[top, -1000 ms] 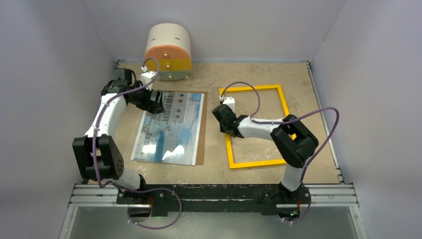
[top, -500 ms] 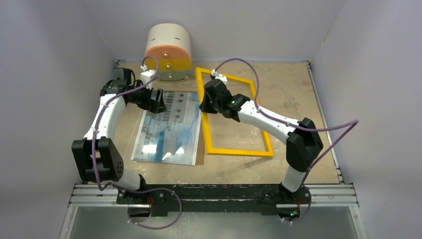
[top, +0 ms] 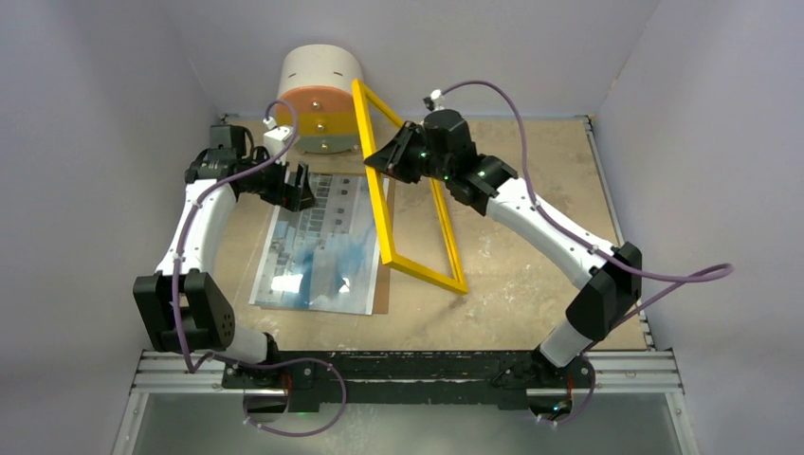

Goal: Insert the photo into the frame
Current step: Turn over the photo frame at the center of the board.

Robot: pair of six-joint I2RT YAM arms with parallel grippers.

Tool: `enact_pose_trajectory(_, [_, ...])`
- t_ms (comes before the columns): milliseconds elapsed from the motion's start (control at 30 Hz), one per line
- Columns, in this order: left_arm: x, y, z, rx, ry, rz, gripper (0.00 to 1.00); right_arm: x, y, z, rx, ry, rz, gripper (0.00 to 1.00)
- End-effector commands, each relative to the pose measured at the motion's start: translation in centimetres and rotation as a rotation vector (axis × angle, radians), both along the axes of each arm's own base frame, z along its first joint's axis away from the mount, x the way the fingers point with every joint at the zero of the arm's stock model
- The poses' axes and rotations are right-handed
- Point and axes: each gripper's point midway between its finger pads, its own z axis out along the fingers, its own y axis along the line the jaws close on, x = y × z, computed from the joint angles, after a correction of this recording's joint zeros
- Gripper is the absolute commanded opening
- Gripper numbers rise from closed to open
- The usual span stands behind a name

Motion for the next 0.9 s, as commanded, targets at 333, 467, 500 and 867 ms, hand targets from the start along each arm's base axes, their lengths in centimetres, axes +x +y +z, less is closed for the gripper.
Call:
enact_pose_trajectory(333, [0.2,-0.7,3.5,-0.056,-0.085,-0.003,1.00,-0.7,-1.2,7.3,0.463,0.047,0.085,0.00])
enact_pose_trajectory(467, [0.4,-0.9,3.6,-0.064,-0.090,-0.006,1.00,-1.0,-1.7,6.9,0.553,0.061,0.078,0.00])
enact_pose_trajectory(500, [0.4,-0.9,3.6,-0.063,-0.089,-0.007,1.00,-1.1,-2.0,7.2,0.571,0.051,0.079,0.00])
enact_pose_trajectory(867, [1.2,-1.9,5.0,-0.091,-0.122,-0.029,1.00,-0.1,-7.4,5.1,0.582,0.073,-0.040,0.39])
